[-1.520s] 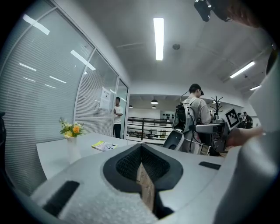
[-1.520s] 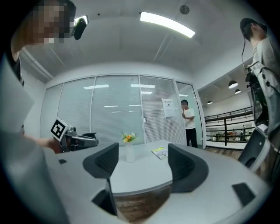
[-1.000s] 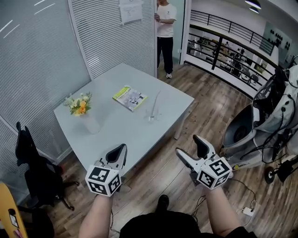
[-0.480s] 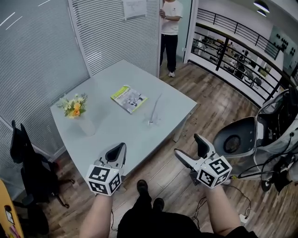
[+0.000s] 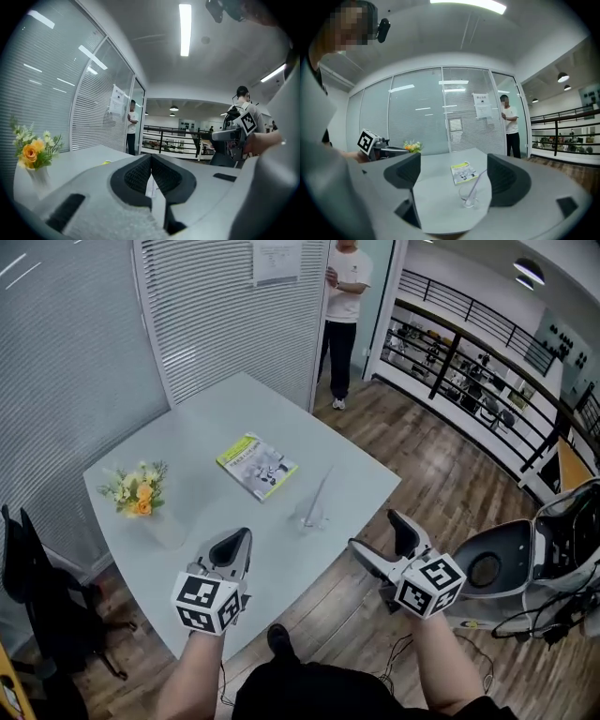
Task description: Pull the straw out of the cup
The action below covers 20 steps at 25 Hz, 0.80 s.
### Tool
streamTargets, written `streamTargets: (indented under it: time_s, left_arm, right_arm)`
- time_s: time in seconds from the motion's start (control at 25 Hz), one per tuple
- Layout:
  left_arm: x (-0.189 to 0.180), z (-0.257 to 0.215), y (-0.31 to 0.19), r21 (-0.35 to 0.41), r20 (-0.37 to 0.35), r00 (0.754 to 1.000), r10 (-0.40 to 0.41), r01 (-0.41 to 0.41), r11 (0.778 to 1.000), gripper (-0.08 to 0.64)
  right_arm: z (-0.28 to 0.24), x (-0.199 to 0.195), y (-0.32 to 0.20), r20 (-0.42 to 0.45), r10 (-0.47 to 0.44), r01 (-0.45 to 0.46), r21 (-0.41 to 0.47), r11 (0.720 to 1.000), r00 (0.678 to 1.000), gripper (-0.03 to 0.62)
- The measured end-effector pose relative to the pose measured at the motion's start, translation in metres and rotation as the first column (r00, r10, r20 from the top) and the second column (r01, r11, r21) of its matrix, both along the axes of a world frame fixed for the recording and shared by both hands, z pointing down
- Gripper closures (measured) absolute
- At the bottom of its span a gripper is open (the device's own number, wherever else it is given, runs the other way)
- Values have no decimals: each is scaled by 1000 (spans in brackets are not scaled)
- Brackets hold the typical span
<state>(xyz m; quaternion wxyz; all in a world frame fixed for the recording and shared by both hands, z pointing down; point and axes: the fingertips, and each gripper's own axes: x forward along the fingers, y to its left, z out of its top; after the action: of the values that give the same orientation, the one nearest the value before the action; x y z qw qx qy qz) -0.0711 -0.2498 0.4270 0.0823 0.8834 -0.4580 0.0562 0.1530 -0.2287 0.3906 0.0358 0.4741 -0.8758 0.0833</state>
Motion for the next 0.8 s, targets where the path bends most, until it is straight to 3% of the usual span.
streamTargets:
  time_s: [0.36,0.8]
  left_arm:
    - [-9,16,-59,-41,-13,999,42,-43,998,549]
    - [6,49,-98,-110,3,999,33,-33,993,549]
  right_arm:
    - [32,-13,-69,22,44,-42,-85,996,999,212]
    - [98,-20,-130,46,-23,32,-204,978,999,261]
